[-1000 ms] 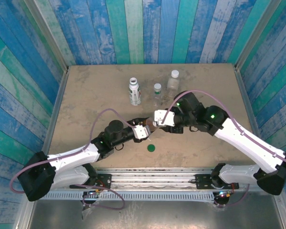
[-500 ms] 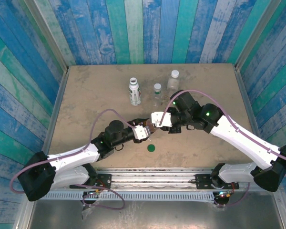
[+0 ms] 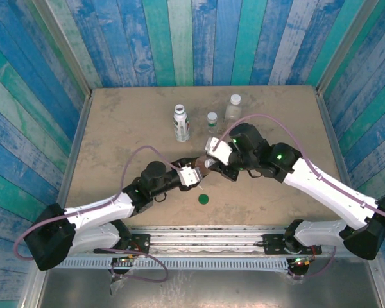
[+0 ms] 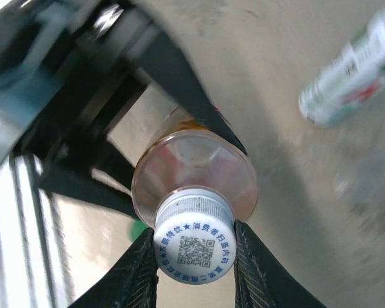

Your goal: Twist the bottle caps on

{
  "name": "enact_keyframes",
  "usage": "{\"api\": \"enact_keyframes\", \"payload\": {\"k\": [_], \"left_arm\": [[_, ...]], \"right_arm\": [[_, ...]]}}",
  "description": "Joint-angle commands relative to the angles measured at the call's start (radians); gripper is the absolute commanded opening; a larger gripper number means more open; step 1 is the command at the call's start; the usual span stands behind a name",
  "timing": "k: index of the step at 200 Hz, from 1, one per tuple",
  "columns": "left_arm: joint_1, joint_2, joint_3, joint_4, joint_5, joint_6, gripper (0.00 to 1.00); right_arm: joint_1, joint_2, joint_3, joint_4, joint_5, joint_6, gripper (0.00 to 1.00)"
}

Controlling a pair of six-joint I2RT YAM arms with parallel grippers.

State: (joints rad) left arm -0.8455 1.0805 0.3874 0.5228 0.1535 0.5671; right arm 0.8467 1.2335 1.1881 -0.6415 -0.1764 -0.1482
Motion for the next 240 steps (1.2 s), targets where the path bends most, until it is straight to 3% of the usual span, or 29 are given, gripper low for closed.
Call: {"api": "enact_keyframes", "payload": {"k": [1,16,32,42,68,91,111,145,190,220,240], "left_arm": [[-0.01,0.025,-0.013,0.076,-0.005,0.001,0.47],[-0.01,0.037,-0.01,0.09,-0.009,0.0,0.47],[-0.01,0.041,-0.002,0.073,0.0,0.005,0.46],[-0.01,0.037,-0.001,0.064,0.005,0.006,0.47],[-0.01,0.018,-0.007,0.047,0.014,0.008,0.47],[-0.011,0.007,-0.007,0.025,0.024,0.007,0.47],[-0.01,-0.01,-0.008,0.003,0.047,0.007,0.47],[-0.01,-0.03,-0.007,-0.021,0.076,0.025,0.48],[-0.01,-0.031,-0.007,-0.018,0.081,0.022,0.47],[-0.01,-0.027,-0.005,-0.018,0.089,0.022,0.47],[-0.01,-0.03,-0.004,-0.02,0.092,0.02,0.48]], "right_arm": [[-0.013,0.016,-0.02,0.142,0.067,0.736,0.01],[-0.011,0.02,-0.035,0.173,-0.014,0.864,0.02],[-0.014,0.004,-0.055,0.193,-0.031,0.796,0.09],[-0.013,-0.019,-0.066,0.188,-0.006,0.677,0.17],[-0.015,-0.09,-0.106,0.171,0.001,0.214,0.63],[-0.021,-0.153,-0.117,0.129,0.029,-0.065,0.68],[-0.02,-0.182,-0.117,0.088,-0.064,-0.423,0.68],[-0.02,-0.105,-0.018,-0.095,-0.068,-0.749,0.69],[-0.019,-0.011,0.051,-0.129,-0.108,-0.761,0.52],[-0.018,0.002,0.044,-0.114,-0.109,-0.732,0.23],[-0.019,0.001,0.035,-0.102,-0.109,-0.712,0.22]]}}
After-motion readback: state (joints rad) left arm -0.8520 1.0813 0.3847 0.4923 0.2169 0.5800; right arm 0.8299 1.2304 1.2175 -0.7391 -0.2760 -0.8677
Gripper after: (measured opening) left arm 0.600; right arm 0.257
